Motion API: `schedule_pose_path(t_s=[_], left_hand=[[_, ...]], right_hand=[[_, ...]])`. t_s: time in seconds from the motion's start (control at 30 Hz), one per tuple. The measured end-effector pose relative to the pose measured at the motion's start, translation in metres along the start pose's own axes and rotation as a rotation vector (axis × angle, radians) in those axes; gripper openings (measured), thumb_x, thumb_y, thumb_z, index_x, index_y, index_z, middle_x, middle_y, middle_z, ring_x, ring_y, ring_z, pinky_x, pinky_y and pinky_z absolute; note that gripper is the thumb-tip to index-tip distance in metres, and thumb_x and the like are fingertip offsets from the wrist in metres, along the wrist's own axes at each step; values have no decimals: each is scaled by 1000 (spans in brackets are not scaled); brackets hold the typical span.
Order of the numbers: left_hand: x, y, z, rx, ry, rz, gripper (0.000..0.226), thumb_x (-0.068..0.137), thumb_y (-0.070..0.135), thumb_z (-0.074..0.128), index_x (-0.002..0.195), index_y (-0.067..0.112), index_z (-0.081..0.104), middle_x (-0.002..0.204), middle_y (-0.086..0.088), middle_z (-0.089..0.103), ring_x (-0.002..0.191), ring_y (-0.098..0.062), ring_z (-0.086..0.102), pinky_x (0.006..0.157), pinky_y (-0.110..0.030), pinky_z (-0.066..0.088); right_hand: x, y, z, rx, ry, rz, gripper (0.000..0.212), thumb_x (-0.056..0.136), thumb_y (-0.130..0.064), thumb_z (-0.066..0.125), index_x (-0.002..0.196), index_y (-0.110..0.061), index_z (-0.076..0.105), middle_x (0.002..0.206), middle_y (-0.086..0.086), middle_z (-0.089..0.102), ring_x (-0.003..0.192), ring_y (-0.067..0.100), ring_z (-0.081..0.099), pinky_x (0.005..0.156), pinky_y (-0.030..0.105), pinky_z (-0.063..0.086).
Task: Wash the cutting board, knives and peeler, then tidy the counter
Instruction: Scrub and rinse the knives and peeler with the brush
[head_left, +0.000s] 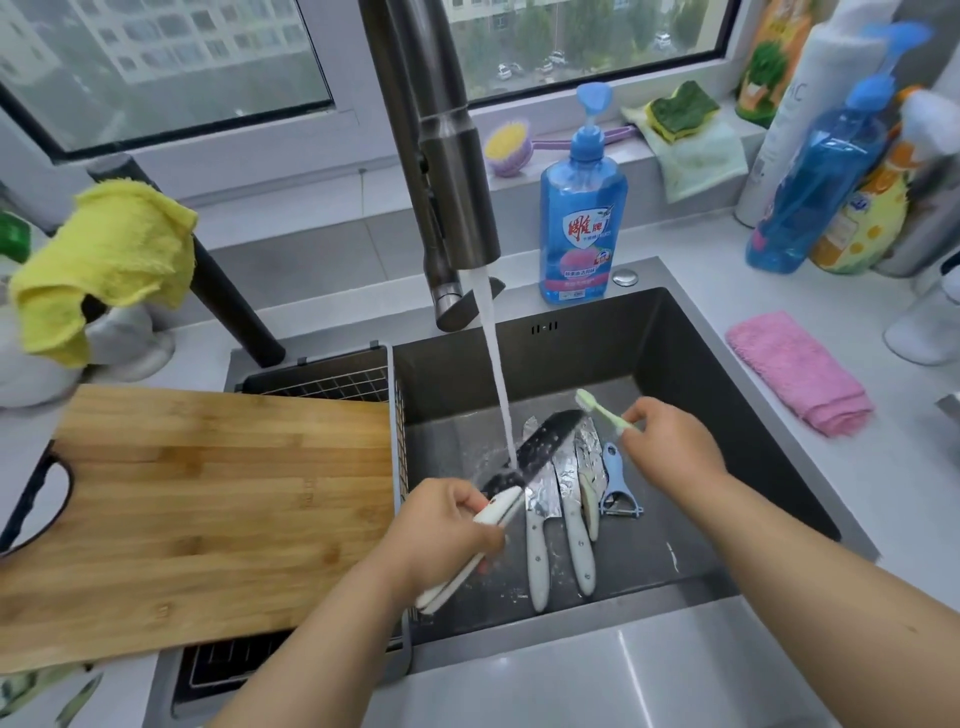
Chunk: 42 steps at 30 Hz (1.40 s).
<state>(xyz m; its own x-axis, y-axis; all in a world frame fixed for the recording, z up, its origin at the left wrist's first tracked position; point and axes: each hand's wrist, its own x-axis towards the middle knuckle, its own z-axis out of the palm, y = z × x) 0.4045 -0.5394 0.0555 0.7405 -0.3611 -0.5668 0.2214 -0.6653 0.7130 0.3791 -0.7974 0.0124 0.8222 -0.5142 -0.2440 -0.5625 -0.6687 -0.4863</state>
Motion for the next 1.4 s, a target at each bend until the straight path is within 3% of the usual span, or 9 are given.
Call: schedule_pose_path(t_s=[0.13,0.33,0.5,0.73,0.87,0.97,1.07,1.4], left_hand=[[-7,5,-7,-161,36,-108,16,62,21,60,61,6,63,60,-12,58,55,-22,52,54,-27,41],[-7,5,-14,-327,57,-172,26,84,9,55,89,-13,67,76,-20,68,62,-26,62,64,-35,49],[-14,12,-22,-425,74,-168,16,85,4,66,89,-11,68,75,-20,65,59,-25,60,54,-29,49],[-35,17,-49,-495,169,-113,19,83,7,71,91,-9,65,75,-21,67,57,-24,62,49,-28,51],[-68,9,-80,-522,278,-33,15,85,10,68,89,-4,66,74,-18,68,55,-21,61,44,-25,48],[-92,-8,-101,-451,447,11,11,85,16,68,90,7,72,77,-14,72,59,-22,64,52,-28,48],[-92,-30,-114,-367,608,-35,10,84,22,69,81,15,75,63,-8,65,55,-24,55,52,-27,39],[-22,-88,-94,-360,609,-151,10,83,16,72,76,8,74,62,-7,62,55,-23,54,52,-28,41]], right_hand=[[-10,-1,8,99,-8,1,7,89,-26,54,93,-26,60,74,-3,63,66,20,61,56,29,43],[-23,-6,24,165,-81,7,5,89,-27,56,90,-26,61,72,0,63,67,22,63,61,34,51],[-33,-9,41,189,-138,40,8,87,-26,54,86,-31,60,67,-1,64,63,21,63,56,29,47],[-32,-10,49,192,-143,49,6,87,-27,54,87,-32,58,64,-1,64,61,24,64,60,33,54],[-32,-11,51,170,-148,41,5,87,-28,54,86,-32,58,64,0,65,61,23,65,60,33,54],[-32,-11,52,175,-154,39,4,87,-28,55,86,-31,58,64,0,65,60,23,66,59,34,55],[-31,-14,52,179,-150,30,3,87,-29,56,88,-31,58,63,0,65,61,23,66,61,35,55],[-30,-18,55,179,-164,18,4,88,-31,58,84,-33,57,64,1,65,60,23,65,61,32,52]])
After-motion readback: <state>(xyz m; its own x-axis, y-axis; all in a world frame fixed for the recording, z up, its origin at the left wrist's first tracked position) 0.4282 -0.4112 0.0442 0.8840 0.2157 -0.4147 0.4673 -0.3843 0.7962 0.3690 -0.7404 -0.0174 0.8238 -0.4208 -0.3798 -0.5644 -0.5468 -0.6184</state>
